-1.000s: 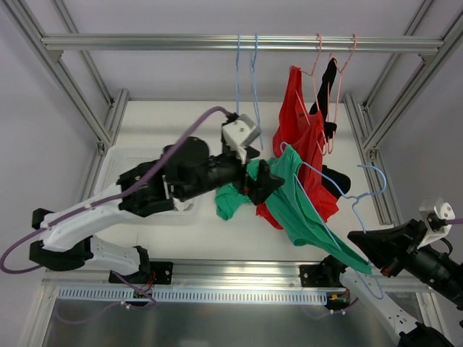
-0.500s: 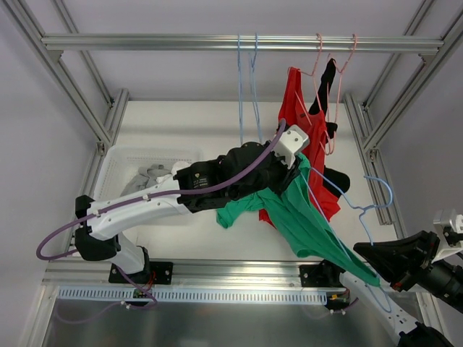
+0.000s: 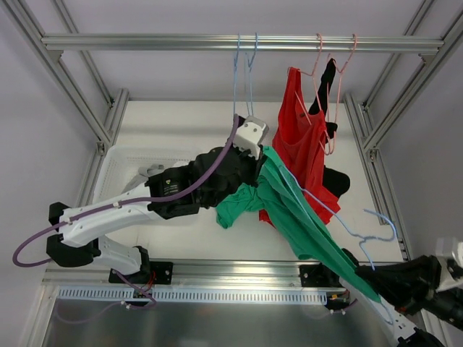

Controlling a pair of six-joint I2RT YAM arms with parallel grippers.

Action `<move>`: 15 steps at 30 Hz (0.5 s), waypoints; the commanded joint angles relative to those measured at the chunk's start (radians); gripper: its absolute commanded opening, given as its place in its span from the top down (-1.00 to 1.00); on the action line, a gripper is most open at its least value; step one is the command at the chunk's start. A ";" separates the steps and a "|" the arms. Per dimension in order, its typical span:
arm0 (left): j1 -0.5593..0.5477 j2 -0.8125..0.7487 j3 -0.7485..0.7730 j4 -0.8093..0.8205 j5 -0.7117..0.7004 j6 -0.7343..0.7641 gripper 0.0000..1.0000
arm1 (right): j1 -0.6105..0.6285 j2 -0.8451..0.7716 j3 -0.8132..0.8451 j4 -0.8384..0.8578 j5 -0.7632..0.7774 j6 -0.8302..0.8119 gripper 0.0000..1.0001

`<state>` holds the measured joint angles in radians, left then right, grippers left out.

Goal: Remove the tank top from the hanger

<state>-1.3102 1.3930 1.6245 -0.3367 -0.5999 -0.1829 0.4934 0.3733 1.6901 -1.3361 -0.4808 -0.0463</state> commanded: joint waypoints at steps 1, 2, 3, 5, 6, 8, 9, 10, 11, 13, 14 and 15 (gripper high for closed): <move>-0.009 -0.113 -0.069 0.044 -0.092 -0.056 1.00 | 0.013 -0.083 0.057 -0.011 -0.128 -0.033 0.99; -0.009 -0.135 -0.089 0.042 -0.049 -0.064 1.00 | 0.017 -0.088 0.086 -0.009 -0.139 -0.033 0.99; -0.009 -0.169 -0.132 0.044 -0.023 -0.069 1.00 | 0.022 -0.091 0.098 -0.009 -0.137 -0.032 0.99; -0.009 -0.198 -0.169 0.045 0.064 -0.066 1.00 | 0.020 -0.082 0.105 0.001 -0.133 -0.030 1.00; -0.009 -0.227 -0.213 0.047 0.197 -0.063 1.00 | 0.022 -0.082 0.067 0.023 -0.139 -0.029 0.99; -0.009 -0.255 -0.271 0.080 0.348 -0.052 1.00 | 0.020 -0.103 -0.019 0.165 -0.145 -0.015 0.99; -0.011 -0.285 -0.341 0.099 0.473 -0.050 1.00 | 0.019 -0.117 -0.129 0.239 -0.147 0.008 0.99; -0.015 -0.299 -0.383 0.146 0.520 -0.061 1.00 | 0.017 -0.128 -0.179 0.388 -0.144 0.019 0.99; -0.018 -0.314 -0.467 0.174 0.564 -0.063 1.00 | 0.017 -0.148 -0.228 0.467 -0.115 0.032 0.99; -0.035 -0.354 -0.547 0.252 0.673 -0.070 1.00 | 0.016 -0.162 -0.361 0.738 -0.087 0.085 0.99; -0.043 -0.364 -0.611 0.267 0.702 -0.073 1.00 | 0.014 -0.165 -0.406 0.838 -0.072 0.104 0.99; -0.059 -0.377 -0.639 0.281 0.725 -0.078 1.00 | 0.010 -0.168 -0.452 1.059 -0.062 0.164 0.99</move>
<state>-1.3388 1.0409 1.0695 -0.1745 -0.0856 -0.2436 0.5060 0.2146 1.3209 -0.8642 -0.5758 0.0006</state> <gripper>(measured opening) 0.021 0.034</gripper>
